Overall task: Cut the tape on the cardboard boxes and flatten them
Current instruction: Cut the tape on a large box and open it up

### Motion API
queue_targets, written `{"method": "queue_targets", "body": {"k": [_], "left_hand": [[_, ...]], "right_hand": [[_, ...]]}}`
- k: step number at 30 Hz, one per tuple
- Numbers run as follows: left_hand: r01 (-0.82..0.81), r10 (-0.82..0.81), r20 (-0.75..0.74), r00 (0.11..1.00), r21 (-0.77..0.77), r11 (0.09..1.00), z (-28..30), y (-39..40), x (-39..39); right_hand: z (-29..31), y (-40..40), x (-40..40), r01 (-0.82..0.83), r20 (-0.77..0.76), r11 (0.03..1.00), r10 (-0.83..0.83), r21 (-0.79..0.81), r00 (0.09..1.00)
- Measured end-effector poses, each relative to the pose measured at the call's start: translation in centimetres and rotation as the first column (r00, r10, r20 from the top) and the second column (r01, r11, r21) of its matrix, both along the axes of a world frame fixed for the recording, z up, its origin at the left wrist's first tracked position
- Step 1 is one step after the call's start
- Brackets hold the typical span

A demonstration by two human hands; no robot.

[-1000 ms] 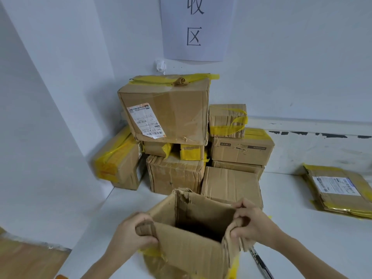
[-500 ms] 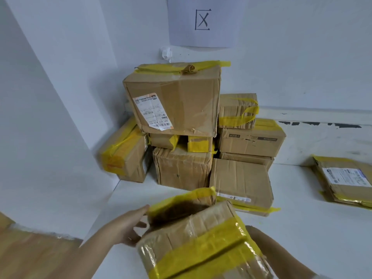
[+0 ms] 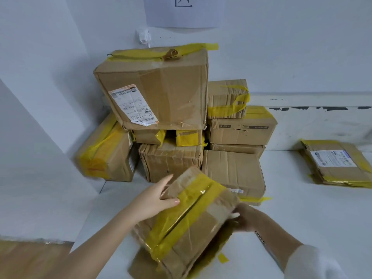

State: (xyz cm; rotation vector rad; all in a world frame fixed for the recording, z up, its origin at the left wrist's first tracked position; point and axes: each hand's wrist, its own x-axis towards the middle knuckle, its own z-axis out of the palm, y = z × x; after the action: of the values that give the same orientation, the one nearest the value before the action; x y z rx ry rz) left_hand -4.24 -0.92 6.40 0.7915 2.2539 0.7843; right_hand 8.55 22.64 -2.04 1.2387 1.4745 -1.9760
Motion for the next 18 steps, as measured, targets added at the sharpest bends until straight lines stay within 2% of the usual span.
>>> {"method": "queue_targets", "body": {"k": [1, 2, 3, 4, 6, 8, 10, 13, 16, 18], "left_hand": [[-0.015, 0.015, 0.003, 1.0, -0.049, 0.999, -0.4, -0.3, -0.1], [-0.037, 0.039, 0.021, 0.999, -0.088, 0.995, -0.8, -0.6, 0.0], [-0.063, 0.068, 0.035, 0.997, -0.116, 0.991, -1.1, -0.8, 0.3], [-0.094, 0.098, 0.024, 0.995, -0.141, 0.986, -1.3, -0.9, 0.8], [-0.142, 0.139, -0.033, 0.99, -0.147, 0.979, -1.9, -0.8, 1.8], [-0.164, 0.156, -0.072, 0.985, -0.127, 0.978, -2.1, -0.1, 3.3], [-0.179, 0.17, -0.08, 0.982, -0.129, 0.975, -2.1, 0.7, 4.7], [-0.238, 0.233, -0.059, 0.971, -0.129, 0.963, -2.0, 1.5, 6.9], [-0.347, 0.349, 0.029, 0.937, -0.05, 0.936, -2.4, 2.5, 9.5], [-0.439, 0.434, 0.099, 0.896, 0.041, 0.898, -2.6, 3.6, 10.8]], "right_hand": [[-1.1, 0.7, 0.1, 0.03, -0.033, 0.998, -0.028, 0.061, 0.999], [-0.7, 2.6, 0.9, -0.026, 0.066, 0.962, 0.008, 0.272, 0.998], [-1.0, 3.5, 1.4, -0.201, 0.134, 0.867, 0.157, 0.456, 0.979], [-1.1, 3.8, 2.3, -0.318, 0.19, 0.721, 0.256, 0.615, 0.948], [-2.0, 4.6, 4.5, -0.397, 0.288, 0.463, 0.29, 0.792, 0.913], [-2.2, 5.9, 7.4, -0.454, 0.387, 0.343, 0.248, 0.822, 0.888], [-2.6, 5.7, 9.4, -0.514, 0.446, 0.273, 0.275, 0.814, 0.852], [-3.6, 4.4, 10.6, -0.608, 0.522, 0.219, 0.347, 0.763, 0.779], [-4.5, 3.6, 10.4, -0.645, 0.56, 0.199, 0.353, 0.738, 0.75], [-4.7, 3.5, 10.1, -0.624, 0.53, 0.257, 0.352, 0.738, 0.772]]}}
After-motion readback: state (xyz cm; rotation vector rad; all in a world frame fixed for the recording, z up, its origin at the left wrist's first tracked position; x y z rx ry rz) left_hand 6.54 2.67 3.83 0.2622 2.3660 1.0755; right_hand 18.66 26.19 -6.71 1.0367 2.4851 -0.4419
